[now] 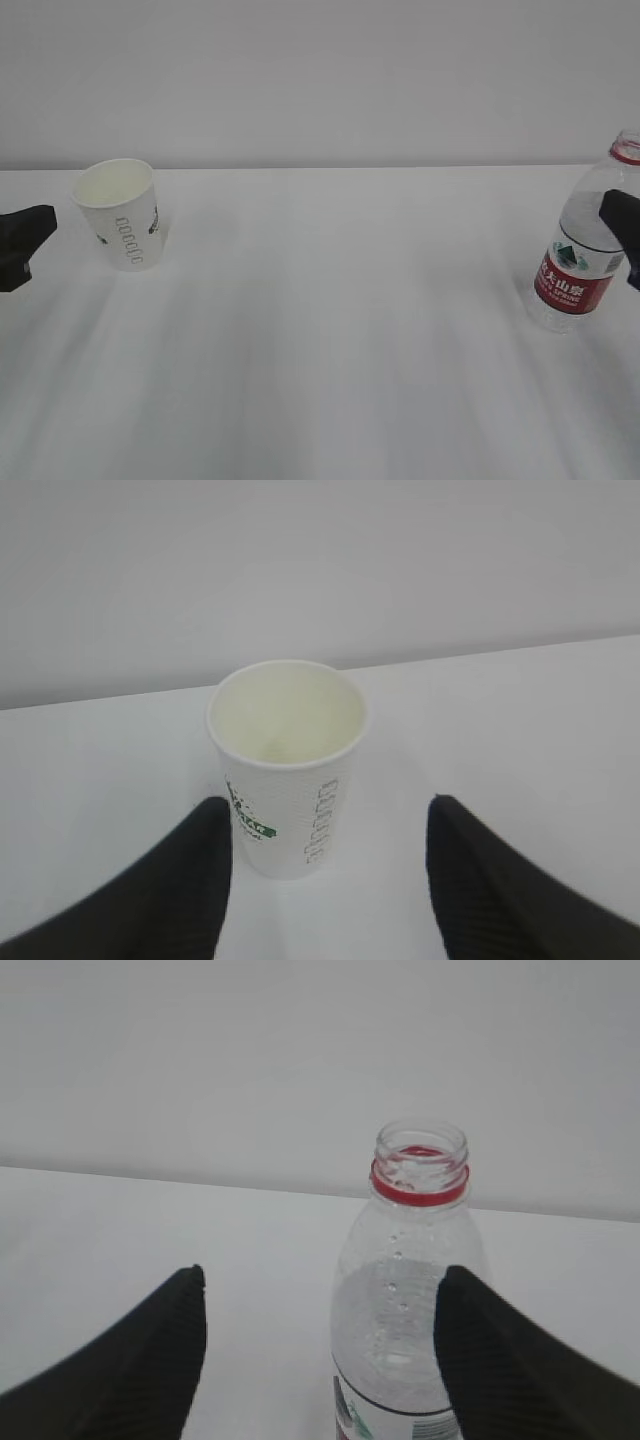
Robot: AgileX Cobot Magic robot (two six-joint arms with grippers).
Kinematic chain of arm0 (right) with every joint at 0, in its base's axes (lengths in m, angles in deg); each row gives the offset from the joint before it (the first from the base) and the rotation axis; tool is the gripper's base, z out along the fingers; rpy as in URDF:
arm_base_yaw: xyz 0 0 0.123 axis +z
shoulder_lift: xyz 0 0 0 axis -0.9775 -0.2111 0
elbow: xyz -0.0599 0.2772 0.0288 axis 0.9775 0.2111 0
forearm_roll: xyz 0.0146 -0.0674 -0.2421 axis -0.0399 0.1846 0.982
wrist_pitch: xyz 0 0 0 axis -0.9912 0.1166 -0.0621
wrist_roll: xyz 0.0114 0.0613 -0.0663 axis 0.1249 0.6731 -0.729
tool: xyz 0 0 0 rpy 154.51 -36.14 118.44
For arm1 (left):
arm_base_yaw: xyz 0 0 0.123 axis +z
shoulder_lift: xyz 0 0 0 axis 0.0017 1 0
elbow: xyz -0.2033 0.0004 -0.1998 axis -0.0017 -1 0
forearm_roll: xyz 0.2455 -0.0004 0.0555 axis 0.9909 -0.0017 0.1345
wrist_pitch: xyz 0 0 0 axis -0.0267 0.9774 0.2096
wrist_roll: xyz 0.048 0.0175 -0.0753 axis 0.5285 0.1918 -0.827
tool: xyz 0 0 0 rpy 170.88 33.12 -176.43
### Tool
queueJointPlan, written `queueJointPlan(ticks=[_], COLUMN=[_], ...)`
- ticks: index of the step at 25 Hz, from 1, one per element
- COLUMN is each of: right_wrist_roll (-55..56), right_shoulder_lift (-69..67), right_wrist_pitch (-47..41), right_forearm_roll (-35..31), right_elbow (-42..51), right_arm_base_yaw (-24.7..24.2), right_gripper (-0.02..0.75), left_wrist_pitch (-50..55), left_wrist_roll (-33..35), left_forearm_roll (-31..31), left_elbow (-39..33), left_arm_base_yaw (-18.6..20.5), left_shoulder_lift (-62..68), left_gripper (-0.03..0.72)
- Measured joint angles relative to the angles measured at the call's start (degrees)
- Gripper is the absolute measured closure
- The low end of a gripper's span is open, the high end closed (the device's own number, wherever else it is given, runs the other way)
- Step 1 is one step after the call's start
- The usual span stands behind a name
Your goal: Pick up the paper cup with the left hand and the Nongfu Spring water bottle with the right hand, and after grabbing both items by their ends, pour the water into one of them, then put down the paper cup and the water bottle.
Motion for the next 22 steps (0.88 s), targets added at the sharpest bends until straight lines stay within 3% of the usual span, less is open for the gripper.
queueJointPlan(ticks=[11, 22], right_wrist_roll=[0.0, 0.0], right_shoulder_lift=[-7.08, -7.44], right_wrist_pitch=[5.19, 7.78], right_forearm_roll=[0.0, -0.13], right_elbow=[0.47, 4.1], right_arm_base_yaw=[0.0, 0.0], right_gripper=[0.202, 0.202], left_wrist_pitch=[-2.06, -13.67], left_wrist_roll=[-0.19, -0.19], left_forearm_roll=[0.84, 1.06], left_elbow=[0.0, -1.25], left_arm_base_yaw=[0.0, 0.0], left_shoulder_lift=[3.46, 13.97], left_gripper=[0.237, 0.237])
